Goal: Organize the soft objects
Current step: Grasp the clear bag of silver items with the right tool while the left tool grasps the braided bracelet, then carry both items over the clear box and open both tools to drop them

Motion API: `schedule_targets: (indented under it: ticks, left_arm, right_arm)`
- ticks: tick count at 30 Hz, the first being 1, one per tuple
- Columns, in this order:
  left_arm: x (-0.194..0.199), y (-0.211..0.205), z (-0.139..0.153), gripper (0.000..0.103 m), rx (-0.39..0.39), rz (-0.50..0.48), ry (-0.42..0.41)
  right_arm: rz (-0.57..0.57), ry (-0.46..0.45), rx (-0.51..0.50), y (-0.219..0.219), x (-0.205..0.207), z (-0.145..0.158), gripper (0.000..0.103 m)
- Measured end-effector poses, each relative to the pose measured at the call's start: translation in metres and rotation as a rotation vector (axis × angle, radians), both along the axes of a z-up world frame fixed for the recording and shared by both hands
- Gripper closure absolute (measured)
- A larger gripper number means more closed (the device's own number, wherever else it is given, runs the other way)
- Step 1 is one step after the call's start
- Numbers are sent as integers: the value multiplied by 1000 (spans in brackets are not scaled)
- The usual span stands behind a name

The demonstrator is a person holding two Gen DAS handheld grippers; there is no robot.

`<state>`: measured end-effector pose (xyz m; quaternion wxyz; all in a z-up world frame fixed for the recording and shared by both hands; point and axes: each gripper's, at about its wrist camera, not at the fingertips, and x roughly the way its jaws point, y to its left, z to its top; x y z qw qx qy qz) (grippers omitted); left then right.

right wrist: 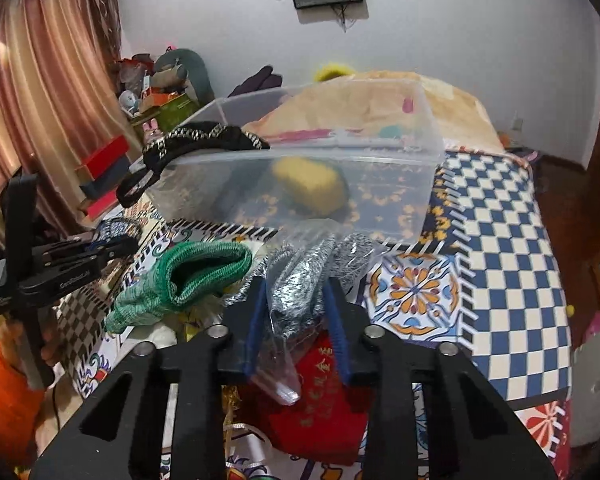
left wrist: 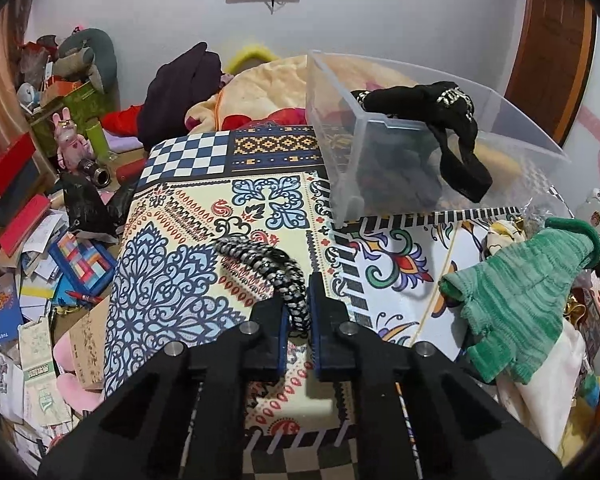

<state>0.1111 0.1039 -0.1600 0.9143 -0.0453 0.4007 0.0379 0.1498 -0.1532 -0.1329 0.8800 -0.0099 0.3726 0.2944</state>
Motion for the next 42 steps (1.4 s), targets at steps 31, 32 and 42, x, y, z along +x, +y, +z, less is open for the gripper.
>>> schedule_targets:
  ticks: [31,32,42]
  left_arm:
    - [-10,-59,120,96,20,-156,-301]
    - [-6,-62,121,96,22,-163,-302]
    - [42,-88,116,96,11,-217,-250]
  right_arm:
    - [-93,-315,60,-21,-11,93,91]
    - [-96,-322,61,-20,-9,95,91]
    - [-109,-340,35,-5,24,96,91]
